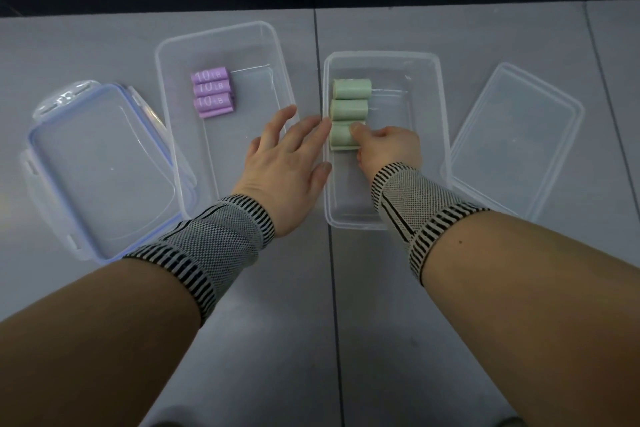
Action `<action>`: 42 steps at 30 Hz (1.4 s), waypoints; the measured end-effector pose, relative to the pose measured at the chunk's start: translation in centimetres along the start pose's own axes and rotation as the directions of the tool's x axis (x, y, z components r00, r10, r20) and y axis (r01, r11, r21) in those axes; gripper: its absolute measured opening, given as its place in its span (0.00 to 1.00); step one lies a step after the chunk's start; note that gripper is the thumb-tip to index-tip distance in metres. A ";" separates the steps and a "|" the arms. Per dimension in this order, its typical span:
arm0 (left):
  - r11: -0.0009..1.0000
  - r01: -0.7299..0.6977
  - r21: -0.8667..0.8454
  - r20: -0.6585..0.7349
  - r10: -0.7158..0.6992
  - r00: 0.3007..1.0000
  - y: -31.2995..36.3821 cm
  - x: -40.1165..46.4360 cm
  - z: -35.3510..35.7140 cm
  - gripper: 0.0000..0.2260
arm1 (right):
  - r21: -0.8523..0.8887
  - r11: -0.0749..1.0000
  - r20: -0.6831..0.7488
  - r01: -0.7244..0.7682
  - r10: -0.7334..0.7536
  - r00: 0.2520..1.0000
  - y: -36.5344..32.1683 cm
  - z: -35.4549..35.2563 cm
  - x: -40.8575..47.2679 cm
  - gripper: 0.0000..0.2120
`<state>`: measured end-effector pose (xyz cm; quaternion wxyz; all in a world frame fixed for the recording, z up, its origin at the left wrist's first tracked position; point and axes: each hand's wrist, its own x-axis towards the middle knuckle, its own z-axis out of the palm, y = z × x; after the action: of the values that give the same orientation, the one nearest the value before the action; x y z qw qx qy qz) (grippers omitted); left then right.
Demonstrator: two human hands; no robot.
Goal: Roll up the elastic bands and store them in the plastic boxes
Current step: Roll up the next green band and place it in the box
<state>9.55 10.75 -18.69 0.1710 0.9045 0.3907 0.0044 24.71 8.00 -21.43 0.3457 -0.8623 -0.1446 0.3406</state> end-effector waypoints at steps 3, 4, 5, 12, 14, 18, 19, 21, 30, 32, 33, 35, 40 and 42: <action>1.000 -0.001 0.012 -0.005 0.001 1.000 0.0 0.0 0.1 0.30 | -0.142 0.985 0.017 0.099 -0.098 0.995 -0.2 -0.5 -0.3 0.15; 1.000 -0.001 0.011 -0.005 0.001 1.000 0.0 -0.1 0.1 0.30 | -0.157 0.980 0.026 0.119 -0.117 0.993 -0.2 -0.5 -0.4 0.15; 1.000 0.000 0.009 -0.003 0.000 1.000 0.0 -0.1 0.1 0.30 | -0.170 0.976 0.031 0.136 -0.132 0.991 -0.2 -0.5 -0.5 0.15; 1.000 0.004 0.014 -0.001 -0.004 1.000 -0.1 0.0 0.2 0.30 | -0.233 0.960 0.046 0.156 -0.149 0.988 -0.3 -0.9 -0.5 0.14; 1.000 0.003 0.012 -0.004 -0.003 1.000 -0.1 0.0 0.2 0.30 | -0.245 0.957 0.053 0.156 -0.148 0.988 -0.2 -1.0 -0.5 0.13; 1.000 -0.003 0.002 -0.008 0.003 1.000 -0.2 0.0 0.2 0.30 | -0.229 0.963 0.071 0.140 -0.126 0.989 -0.2 -1.2 -0.7 0.15; 1.000 -0.005 -0.002 -0.010 0.005 1.000 -0.2 0.0 0.2 0.30 | -0.226 0.965 0.068 0.136 -0.123 0.990 -0.3 -1.3 -0.8 0.16; 1.000 -0.009 -0.009 -0.016 0.009 1.000 -0.2 0.0 0.3 0.30 | -0.216 0.968 0.052 0.131 -0.123 0.991 -0.5 -1.3 -0.9 0.17; 1.000 -0.014 -0.003 -0.021 0.014 1.000 -0.2 0.0 0.3 0.29 | -0.138 0.978 0.151 0.158 -0.136 0.979 -1.1 -1.6 -0.1 0.21; 1.000 -0.017 -0.004 -0.021 0.017 1.000 -0.3 0.0 0.4 0.29 | -0.129 0.974 0.200 0.188 -0.160 0.967 -1.2 -1.5 -0.1 0.17; 1.000 -0.018 -0.002 -0.021 0.018 1.000 -0.3 0.0 0.4 0.29 | -0.126 0.972 0.207 0.200 -0.172 0.963 -1.3 -1.4 -0.1 0.16; 1.000 -0.019 0.001 -0.025 0.019 1.000 -0.3 0.1 0.4 0.29 | -0.113 0.973 0.209 0.203 -0.176 0.962 -1.3 -1.2 -0.2 0.16; 1.000 -0.014 0.001 -0.018 0.014 1.000 -0.3 0.1 0.3 0.29 | -0.102 0.979 0.191 0.178 -0.156 0.969 -1.2 -1.0 -0.1 0.17; 1.000 -0.011 -0.001 -0.015 0.011 1.000 -0.3 0.0 0.3 0.30 | -0.089 0.986 0.165 0.141 -0.125 0.978 -1.2 -0.9 0.2 0.20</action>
<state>9.41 10.85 -19.08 0.1684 0.9065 0.3870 0.0123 25.47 8.53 -20.18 0.3112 -0.8372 -0.2460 0.3765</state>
